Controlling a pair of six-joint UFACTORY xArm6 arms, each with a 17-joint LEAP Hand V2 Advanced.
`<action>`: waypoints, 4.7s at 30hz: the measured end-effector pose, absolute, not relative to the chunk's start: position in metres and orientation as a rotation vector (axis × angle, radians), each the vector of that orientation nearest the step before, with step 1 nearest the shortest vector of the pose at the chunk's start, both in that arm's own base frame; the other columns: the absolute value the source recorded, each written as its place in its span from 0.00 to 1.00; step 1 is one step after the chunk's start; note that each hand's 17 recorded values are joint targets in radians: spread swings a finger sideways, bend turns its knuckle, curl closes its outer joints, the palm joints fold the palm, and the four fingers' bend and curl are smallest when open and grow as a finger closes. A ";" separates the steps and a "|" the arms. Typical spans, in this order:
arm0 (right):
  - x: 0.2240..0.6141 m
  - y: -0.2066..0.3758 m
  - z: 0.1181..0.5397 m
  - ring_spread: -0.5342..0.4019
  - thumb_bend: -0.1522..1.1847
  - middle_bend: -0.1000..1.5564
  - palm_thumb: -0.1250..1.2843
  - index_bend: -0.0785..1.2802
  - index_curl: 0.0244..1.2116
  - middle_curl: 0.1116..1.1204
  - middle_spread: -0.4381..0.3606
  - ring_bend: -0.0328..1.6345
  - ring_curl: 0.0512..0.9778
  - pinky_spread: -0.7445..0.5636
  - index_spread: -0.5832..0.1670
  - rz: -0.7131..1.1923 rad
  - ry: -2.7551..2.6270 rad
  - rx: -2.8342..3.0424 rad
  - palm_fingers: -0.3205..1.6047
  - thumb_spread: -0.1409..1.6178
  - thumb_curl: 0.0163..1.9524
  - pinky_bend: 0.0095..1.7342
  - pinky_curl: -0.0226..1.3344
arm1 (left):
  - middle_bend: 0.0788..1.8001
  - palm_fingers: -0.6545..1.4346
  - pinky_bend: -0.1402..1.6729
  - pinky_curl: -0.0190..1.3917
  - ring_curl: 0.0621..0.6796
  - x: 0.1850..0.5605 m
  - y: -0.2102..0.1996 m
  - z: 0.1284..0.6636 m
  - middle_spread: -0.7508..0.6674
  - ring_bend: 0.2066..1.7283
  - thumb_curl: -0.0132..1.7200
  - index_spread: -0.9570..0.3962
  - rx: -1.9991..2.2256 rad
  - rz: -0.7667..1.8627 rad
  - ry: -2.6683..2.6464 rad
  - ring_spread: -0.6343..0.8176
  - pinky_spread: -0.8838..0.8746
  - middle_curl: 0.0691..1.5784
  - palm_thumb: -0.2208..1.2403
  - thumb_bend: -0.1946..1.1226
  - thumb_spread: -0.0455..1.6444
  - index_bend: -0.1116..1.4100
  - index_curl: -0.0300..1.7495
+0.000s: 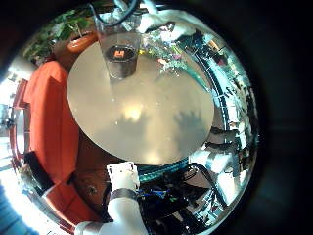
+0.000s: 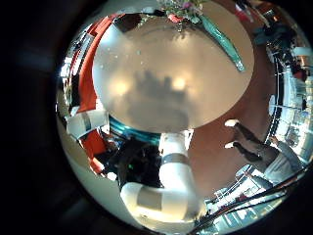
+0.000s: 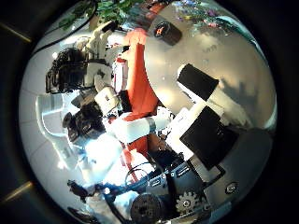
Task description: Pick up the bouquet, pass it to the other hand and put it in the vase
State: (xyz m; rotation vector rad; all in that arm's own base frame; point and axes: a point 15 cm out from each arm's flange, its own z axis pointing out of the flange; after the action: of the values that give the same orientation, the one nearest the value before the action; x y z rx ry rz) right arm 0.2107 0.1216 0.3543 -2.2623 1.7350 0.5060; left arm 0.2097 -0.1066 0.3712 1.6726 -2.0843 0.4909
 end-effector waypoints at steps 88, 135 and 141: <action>0.406 -0.130 0.175 0.44 0.10 0.27 0.61 0.20 0.30 0.29 0.43 0.44 0.15 0.72 0.32 0.807 2.597 -1.987 0.44 0.68 0.23 0.19 0.10 | 0.07 0.39 0.17 0.17 0.22 0.226 -0.106 0.372 0.81 0.14 0.22 0.80 1.371 0.087 -2.437 0.81 0.79 0.19 0.46 0.13 0.65 0.20 0.24; 0.377 -0.057 0.515 0.37 0.16 0.88 0.92 0.92 0.76 0.72 0.37 0.90 0.67 0.43 0.45 0.140 1.803 -1.578 0.75 0.58 0.46 0.80 0.53 | 0.08 0.44 0.17 0.17 0.23 0.257 -0.124 0.393 0.77 0.16 0.21 0.79 1.424 0.301 -2.234 0.78 0.77 0.19 0.43 0.13 0.68 0.20 0.25; 0.352 -0.062 0.541 0.37 0.15 0.88 0.91 0.93 0.75 0.71 0.38 0.91 0.68 0.43 0.46 0.171 1.747 -1.480 0.75 0.58 0.50 0.78 0.55 | 0.09 0.45 0.17 0.17 0.23 0.250 -0.125 0.404 0.76 0.17 0.20 0.78 1.365 0.338 -2.133 0.77 0.77 0.20 0.41 0.13 0.69 0.20 0.25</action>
State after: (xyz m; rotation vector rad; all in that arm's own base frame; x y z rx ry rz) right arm 0.3518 -0.0616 0.5410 -1.4800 1.7474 0.1708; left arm 0.2502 -0.1248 0.4042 1.3653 -2.1329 0.3382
